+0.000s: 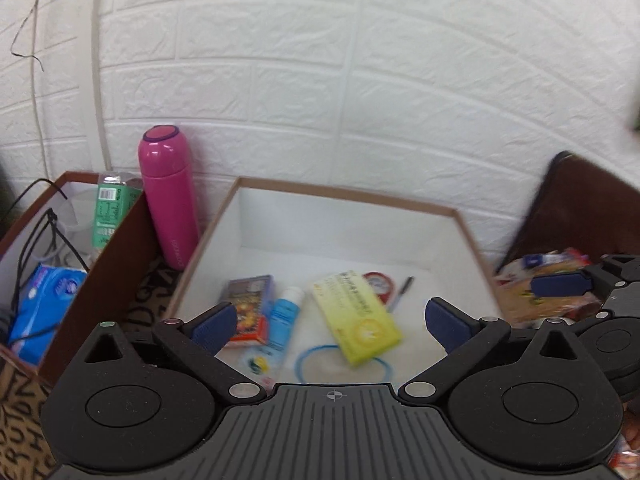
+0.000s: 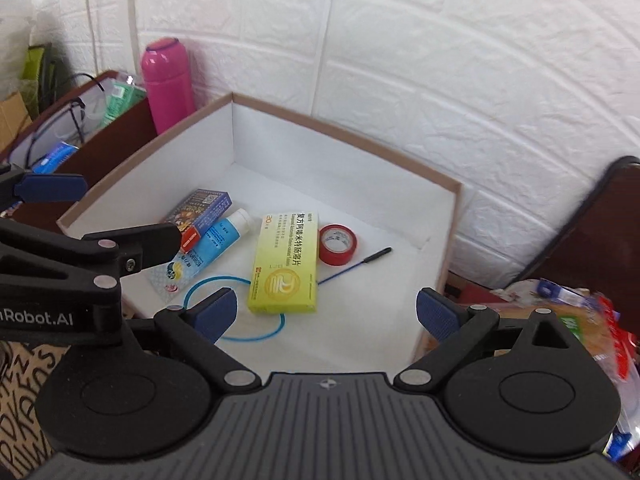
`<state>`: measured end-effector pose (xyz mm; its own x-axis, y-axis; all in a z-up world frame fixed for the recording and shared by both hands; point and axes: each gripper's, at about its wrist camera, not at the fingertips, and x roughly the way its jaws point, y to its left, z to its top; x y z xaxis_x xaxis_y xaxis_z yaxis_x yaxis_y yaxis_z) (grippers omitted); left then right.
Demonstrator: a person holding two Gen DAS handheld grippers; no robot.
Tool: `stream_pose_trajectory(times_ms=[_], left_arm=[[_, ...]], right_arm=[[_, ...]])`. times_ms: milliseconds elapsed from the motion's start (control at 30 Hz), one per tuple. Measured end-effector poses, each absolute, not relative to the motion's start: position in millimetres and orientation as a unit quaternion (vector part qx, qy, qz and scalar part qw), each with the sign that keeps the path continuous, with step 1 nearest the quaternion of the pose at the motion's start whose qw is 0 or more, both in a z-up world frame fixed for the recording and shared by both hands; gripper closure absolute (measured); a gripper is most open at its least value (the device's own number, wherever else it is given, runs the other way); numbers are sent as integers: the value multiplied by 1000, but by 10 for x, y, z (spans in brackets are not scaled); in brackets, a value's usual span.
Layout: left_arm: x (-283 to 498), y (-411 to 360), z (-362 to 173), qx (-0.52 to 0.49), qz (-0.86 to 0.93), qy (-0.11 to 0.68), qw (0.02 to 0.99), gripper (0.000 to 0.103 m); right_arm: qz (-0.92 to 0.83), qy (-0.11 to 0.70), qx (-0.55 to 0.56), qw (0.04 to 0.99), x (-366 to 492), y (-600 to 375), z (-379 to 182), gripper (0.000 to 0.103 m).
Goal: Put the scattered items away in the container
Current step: 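Withdraw both tools from the box back toward the pile, then grasp the black digital hanging scale with the right gripper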
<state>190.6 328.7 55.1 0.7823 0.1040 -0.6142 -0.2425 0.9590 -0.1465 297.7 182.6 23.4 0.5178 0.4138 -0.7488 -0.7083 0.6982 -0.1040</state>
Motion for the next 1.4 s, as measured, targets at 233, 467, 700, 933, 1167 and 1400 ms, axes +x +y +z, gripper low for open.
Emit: stream_pose_trajectory(times_ms=[233,467,700,933,1167,1400], left_arm=[[1343,2531,711,-112,54,267,956,0],[919,1816,498,-123,-13,249,961,0],[612,1156,-177,-124,-63,287,948,0],[595,682,-760,-55,-92,321,941,0],[980,354,-809,20,-131,307,942,3],[1492,155,-927,48,-156,325,931,13]], right_arm=[[340,313,-199,864,2503,1018,514,6],[331,284,-153,887,2032,147,396,6],[258,266,-98,924,1494,-649,-263,5],[193,284,-88,935,1205,-1021,-949,5],[193,292,-72,934,1350,-1144,-1172,5],[218,267,-93,934,1648,-1148,-1270,7]])
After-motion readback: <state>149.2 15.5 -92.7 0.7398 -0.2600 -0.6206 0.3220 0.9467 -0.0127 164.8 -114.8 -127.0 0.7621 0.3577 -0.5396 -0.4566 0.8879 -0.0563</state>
